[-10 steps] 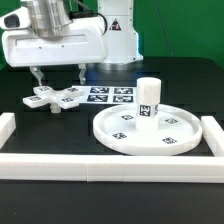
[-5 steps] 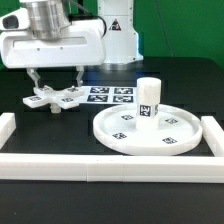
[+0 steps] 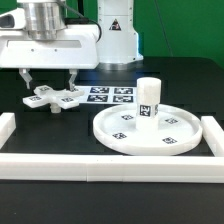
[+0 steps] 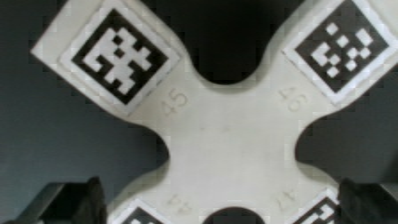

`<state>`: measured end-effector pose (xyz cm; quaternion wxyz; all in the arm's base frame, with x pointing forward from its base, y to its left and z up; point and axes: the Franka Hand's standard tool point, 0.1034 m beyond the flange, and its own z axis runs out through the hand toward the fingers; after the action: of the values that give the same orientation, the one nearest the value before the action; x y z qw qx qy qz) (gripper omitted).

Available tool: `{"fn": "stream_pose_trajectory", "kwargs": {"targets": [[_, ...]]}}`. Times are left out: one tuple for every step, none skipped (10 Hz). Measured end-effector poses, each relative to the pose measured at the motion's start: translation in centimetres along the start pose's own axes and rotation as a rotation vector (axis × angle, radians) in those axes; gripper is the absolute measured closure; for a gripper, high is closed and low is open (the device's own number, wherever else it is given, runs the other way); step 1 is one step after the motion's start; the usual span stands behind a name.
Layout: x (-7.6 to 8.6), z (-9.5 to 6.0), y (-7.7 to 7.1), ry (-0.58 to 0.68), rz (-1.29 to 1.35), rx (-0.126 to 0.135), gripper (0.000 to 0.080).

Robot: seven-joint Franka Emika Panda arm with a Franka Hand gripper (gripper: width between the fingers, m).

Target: Assemble round table

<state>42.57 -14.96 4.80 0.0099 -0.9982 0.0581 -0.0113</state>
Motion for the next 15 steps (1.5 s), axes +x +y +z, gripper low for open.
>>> {"fn": "stream_pose_trajectory", "kwargs": {"targets": [[-0.1,0.2,0.2,-0.004,-0.006,-0.001,0.0150],[-0.2,0.3,0.2,-0.007,-0.005,-0.001,0.0150],[-0.2,0.3,0.2,-0.008,-0.006,-0.001,0.0150],[-0.2,0.4,-0.1,-0.009,-0.010,0.000,0.0150],[-0.3,0.6,-0.3,-0.012,-0.015,0.001,0.0150],[-0.3,0.7,-0.4,-0.015,-0.016,0.001,0.0150],[-0.4,0.8,-0.4,-0.018,-0.018,0.001,0.0150],[-0.6,1.0,-0.4,-0.022,-0.018,0.001,0.0150],[-0.7,1.2,-0.3,-0.026,-0.017,0.000,0.0150],[-0.8,1.4,-0.3,-0.030,-0.016,0.000,0.0150],[-0.9,1.5,-0.3,-0.033,-0.016,-0.001,0.0150],[-0.9,1.5,-0.3,-0.034,-0.017,-0.001,0.0150],[-1.0,1.6,-0.3,-0.036,-0.017,-0.001,0.0150],[-1.1,1.8,-0.4,-0.039,-0.018,0.000,0.0150],[-1.2,1.9,-0.4,-0.044,-0.019,-0.001,0.0150]]}}
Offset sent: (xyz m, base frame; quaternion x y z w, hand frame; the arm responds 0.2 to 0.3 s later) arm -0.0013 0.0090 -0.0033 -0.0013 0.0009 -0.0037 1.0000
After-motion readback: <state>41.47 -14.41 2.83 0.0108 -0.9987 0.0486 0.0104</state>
